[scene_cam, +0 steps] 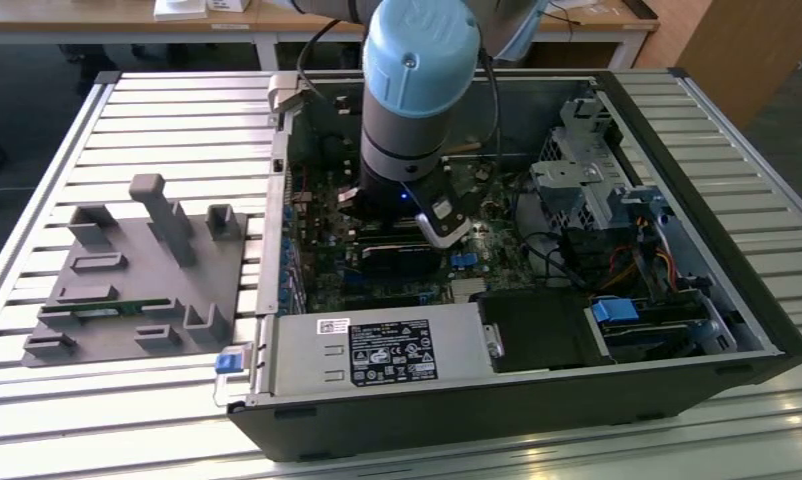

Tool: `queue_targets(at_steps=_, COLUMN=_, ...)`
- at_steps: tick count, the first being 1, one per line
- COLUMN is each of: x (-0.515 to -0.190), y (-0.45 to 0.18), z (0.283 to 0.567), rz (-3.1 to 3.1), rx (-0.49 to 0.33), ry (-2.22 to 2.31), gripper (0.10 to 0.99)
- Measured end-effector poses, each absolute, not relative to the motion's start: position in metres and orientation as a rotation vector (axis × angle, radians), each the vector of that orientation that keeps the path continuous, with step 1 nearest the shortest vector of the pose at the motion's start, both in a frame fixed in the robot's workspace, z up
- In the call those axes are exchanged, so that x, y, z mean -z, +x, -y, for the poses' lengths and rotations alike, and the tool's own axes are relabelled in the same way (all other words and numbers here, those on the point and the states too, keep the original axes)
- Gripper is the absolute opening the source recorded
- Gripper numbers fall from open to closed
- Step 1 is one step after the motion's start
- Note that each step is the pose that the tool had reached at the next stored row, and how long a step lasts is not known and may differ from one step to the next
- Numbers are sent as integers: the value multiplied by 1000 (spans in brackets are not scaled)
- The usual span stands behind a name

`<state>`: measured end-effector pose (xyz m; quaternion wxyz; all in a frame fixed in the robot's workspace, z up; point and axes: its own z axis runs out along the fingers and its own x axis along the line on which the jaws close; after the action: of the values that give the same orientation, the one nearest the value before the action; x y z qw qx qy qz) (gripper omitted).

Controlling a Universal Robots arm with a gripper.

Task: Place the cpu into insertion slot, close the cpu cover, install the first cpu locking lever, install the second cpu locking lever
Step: 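Install the second cpu locking lever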

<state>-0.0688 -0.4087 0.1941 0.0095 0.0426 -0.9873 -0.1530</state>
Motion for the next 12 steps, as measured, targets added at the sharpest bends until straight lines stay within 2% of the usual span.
queue_targets(at_steps=12, x=-187, y=-75, z=409, rz=3071, rx=566, ry=134, gripper=106)
